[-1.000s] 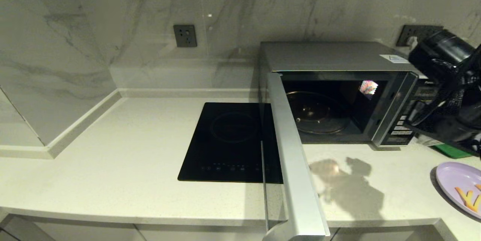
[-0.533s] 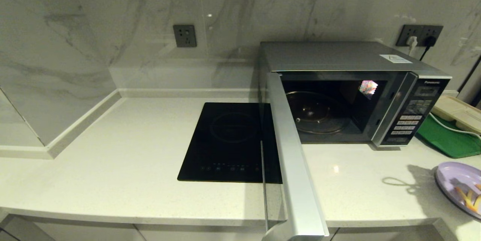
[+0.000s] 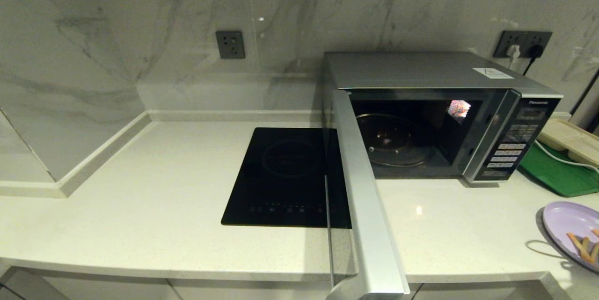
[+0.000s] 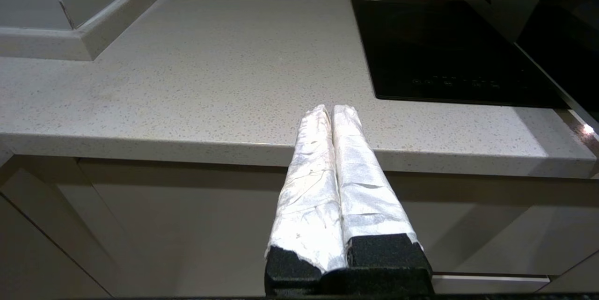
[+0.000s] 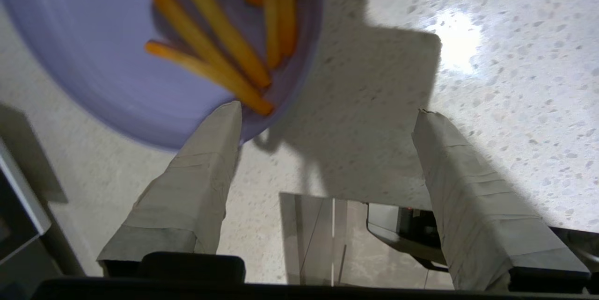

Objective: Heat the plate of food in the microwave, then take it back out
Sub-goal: Put the plate in the microwave oven

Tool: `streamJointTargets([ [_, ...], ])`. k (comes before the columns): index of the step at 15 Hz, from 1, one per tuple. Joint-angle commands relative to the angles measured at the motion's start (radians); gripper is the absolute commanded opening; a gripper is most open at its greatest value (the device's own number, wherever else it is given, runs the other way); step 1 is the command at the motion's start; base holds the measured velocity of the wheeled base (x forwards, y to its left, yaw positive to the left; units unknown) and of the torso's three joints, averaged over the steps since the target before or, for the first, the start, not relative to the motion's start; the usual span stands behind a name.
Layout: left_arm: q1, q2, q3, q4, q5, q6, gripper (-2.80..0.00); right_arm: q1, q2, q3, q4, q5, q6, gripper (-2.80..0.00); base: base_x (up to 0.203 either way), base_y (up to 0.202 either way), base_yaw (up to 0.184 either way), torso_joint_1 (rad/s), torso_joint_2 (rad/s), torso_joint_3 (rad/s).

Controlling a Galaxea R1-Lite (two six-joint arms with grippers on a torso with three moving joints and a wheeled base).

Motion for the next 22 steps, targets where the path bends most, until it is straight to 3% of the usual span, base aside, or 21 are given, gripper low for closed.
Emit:
streamJointTargets([
  [1,0.000,0.000,0.000,0.000,0.001,-0.001,-2.80,-0.034,0.052,-0.007,-0.003,-0.005,0.006,0.00,0.000,0.000,0.000,0.000,0.00,0.000],
  [6,0.000,0.000,0.000,0.000,0.001,-0.001,-2.80,-0.104,0.139,-0.016,-0.081,0.003,-0.002,0.00,0.000,0.000,0.000,0.000,0.00,0.000],
  [9,0.000,0.000,0.000,0.000,0.001,-0.001,-2.80,-0.107,0.169,-0.016,-0.083,0.038,-0.025,0.00,0.000,0.000,0.000,0.000,0.00,0.000],
  [22,0.000,0.000,0.000,0.000,0.001,-0.001,-2.80,-0.106,0.203,-0.038,-0.091,0.035,-0.030,0.00,0.000,0.000,0.000,0.000,0.00,0.000],
])
